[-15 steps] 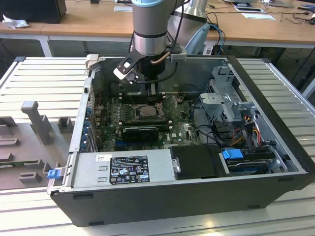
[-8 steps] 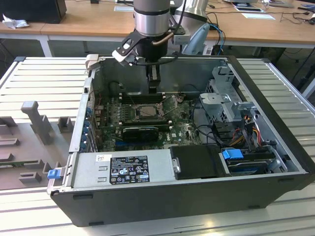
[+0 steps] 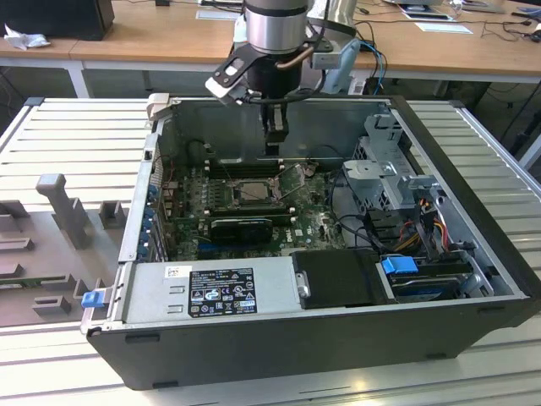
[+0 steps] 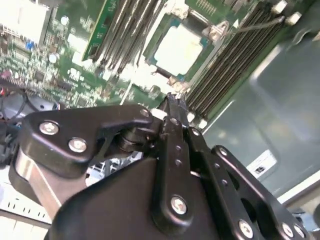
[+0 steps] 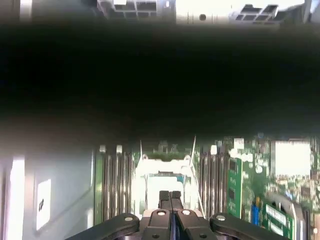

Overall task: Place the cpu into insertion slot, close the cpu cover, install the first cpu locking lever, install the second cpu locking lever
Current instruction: 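Close the cpu cover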

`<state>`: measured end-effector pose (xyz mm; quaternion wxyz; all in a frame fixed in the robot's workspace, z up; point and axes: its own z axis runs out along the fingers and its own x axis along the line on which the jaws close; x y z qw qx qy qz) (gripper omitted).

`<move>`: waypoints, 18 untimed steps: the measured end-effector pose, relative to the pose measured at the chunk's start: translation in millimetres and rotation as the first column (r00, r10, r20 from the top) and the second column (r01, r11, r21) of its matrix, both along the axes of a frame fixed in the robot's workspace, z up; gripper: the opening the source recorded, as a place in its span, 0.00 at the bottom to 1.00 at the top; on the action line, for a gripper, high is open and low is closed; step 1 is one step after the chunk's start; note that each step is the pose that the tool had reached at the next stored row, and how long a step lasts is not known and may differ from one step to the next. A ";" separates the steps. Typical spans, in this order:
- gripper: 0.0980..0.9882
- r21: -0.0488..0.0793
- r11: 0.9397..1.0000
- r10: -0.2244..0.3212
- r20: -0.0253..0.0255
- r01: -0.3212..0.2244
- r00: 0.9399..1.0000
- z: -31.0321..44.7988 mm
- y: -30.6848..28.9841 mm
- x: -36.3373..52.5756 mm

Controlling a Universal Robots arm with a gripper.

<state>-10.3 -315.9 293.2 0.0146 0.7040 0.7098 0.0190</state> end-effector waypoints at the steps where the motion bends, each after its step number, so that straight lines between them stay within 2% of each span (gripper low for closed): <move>1: 0.01 0.000 1.000 0.000 -0.002 0.000 1.000 -0.5 0.0 5.5; 3: 0.01 0.000 1.000 0.000 -0.004 0.000 1.000 -2.5 0.2 14.8; 4: 0.01 0.000 1.000 0.000 -0.007 0.000 1.000 -5.1 0.3 25.2; 8: 0.01 0.000 1.000 0.000 -0.009 0.000 1.000 -9.8 0.6 46.7; 14: 0.01 0.000 1.000 0.000 -0.011 0.000 1.000 -13.2 0.7 63.3; 17: 0.01 0.000 1.000 0.000 -0.014 0.000 1.000 -18.7 0.7 68.9; 18: 0.01 0.000 1.000 0.000 -0.015 0.000 1.000 -23.3 0.7 71.6</move>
